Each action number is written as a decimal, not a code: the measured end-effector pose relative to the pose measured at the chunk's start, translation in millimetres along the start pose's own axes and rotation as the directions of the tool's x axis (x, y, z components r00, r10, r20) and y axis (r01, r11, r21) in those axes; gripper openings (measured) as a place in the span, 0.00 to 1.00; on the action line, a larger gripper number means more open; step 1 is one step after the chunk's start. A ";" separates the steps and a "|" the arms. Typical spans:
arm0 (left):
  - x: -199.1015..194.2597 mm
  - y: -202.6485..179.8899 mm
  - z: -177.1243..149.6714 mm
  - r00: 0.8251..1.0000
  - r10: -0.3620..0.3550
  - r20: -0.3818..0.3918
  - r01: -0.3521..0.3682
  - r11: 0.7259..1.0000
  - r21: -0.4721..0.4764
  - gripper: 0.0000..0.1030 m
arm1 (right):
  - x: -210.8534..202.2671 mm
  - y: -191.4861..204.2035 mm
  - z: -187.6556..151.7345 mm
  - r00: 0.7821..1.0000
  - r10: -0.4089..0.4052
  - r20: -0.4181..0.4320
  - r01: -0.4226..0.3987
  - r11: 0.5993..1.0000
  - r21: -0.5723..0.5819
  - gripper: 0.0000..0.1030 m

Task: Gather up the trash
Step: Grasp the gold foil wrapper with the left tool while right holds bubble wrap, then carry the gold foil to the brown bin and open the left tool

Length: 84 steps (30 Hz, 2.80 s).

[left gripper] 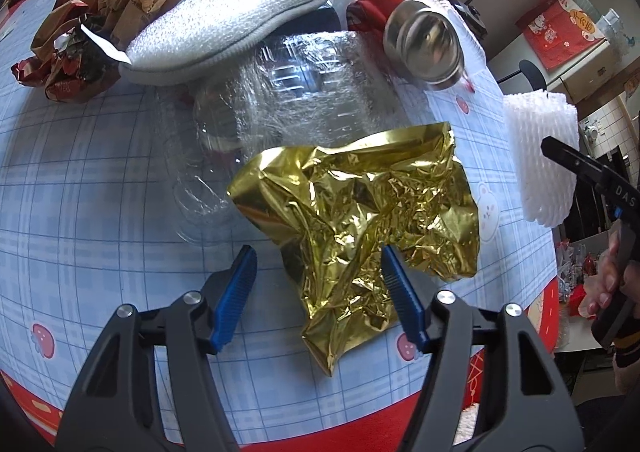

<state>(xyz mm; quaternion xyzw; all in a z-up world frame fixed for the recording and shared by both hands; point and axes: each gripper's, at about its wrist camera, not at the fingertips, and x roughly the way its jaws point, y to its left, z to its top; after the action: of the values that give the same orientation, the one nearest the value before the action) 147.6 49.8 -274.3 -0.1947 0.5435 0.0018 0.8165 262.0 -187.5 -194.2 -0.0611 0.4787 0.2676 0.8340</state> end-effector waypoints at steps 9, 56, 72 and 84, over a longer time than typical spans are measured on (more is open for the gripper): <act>3.7 -11.5 -6.7 0.999 0.042 0.013 -0.042 0.998 0.054 0.68 | -7.5 -12.2 -14.5 0.999 -0.035 -0.023 0.036 0.998 0.058 0.30; -86.9 -104.3 13.9 0.958 -0.264 0.110 0.216 0.920 0.328 0.21 | -107.4 -72.5 -95.5 0.974 -0.219 0.053 0.183 0.906 0.382 0.32; -38.0 -324.6 -9.4 0.971 -0.227 0.074 0.183 0.905 0.385 0.21 | -184.7 -275.4 -183.1 0.952 -0.277 0.134 0.168 0.833 0.527 0.32; 90.9 -498.1 -24.3 0.970 -0.133 -0.204 0.218 0.850 0.479 0.21 | -228.1 -398.2 -250.3 0.936 -0.332 0.116 0.190 0.755 0.628 0.32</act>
<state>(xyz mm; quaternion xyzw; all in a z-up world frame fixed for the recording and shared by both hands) 270.1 -437.3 -205.7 -0.0261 0.5705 -0.2291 0.7883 180.5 -703.8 -199.8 0.1731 0.4302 -0.0149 0.8858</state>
